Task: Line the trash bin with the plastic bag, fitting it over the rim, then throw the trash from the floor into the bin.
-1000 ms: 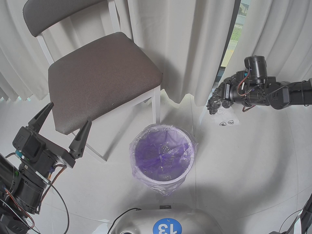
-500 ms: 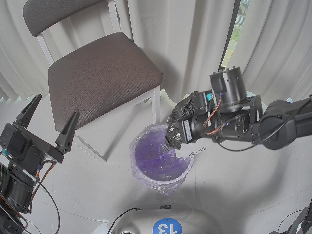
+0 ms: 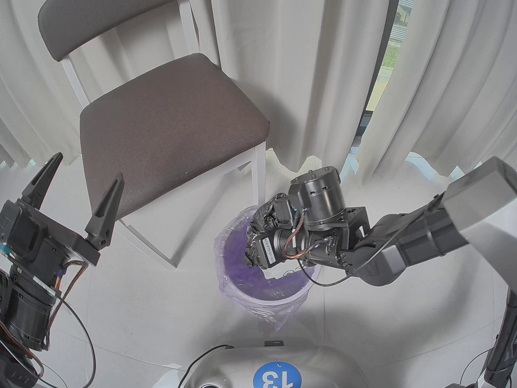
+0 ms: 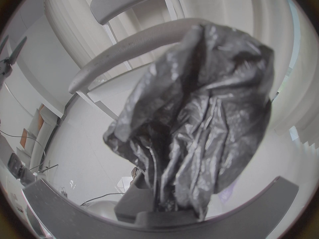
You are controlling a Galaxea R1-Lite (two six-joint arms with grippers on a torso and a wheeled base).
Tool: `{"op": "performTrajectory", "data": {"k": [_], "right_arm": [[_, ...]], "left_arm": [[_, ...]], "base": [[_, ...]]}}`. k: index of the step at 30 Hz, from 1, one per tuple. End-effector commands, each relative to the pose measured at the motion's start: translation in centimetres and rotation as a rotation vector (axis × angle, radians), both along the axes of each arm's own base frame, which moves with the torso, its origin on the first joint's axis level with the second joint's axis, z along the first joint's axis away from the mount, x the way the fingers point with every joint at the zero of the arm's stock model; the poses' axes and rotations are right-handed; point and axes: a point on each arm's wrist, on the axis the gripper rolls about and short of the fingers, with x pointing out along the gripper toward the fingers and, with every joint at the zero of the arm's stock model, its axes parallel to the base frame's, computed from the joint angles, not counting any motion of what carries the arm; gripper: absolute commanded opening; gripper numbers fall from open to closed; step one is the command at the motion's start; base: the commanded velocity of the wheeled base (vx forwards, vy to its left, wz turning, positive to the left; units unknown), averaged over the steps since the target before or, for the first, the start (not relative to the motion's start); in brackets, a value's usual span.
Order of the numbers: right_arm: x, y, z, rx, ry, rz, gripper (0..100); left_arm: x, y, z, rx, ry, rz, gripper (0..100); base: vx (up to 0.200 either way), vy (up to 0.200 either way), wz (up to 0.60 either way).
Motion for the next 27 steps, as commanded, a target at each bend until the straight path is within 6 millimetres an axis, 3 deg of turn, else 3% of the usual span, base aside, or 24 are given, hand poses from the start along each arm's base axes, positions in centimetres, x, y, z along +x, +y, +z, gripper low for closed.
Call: {"op": "performTrajectory", "data": {"k": [1,5,13,18,27], "right_arm": [[2.0,1.5,-3.9,-0.001,0.003,-0.007,0],[3.0,2.1,-5.1,0.049,-0.054,-0.01,0],[3.0,2.1,-5.9,0.055,-0.061,-0.012,0],[2.1,1.3,-6.8,0.009,-0.038,-0.001,0],[-0.3,1.0,-5.2,-0.007,-0.043,0.038,0]], "left_arm": [[0.0,0.0,0.2,-0.011,-0.014,0.001,100],[-0.1,0.1,0.2,-0.01,-0.016,0.002,100],[-0.1,0.1,0.1,-0.003,-0.014,0.002,100],[-0.6,0.4,-0.4,0.041,-0.014,-0.014,100],[-0.6,0.5,-0.4,0.048,-0.021,-0.012,100]], "base": [[0.0,0.0,0.0],[0.0,0.0,0.0],[0.0,0.0,0.0],[0.0,0.0,0.0],[0.0,0.0,0.0]]}}
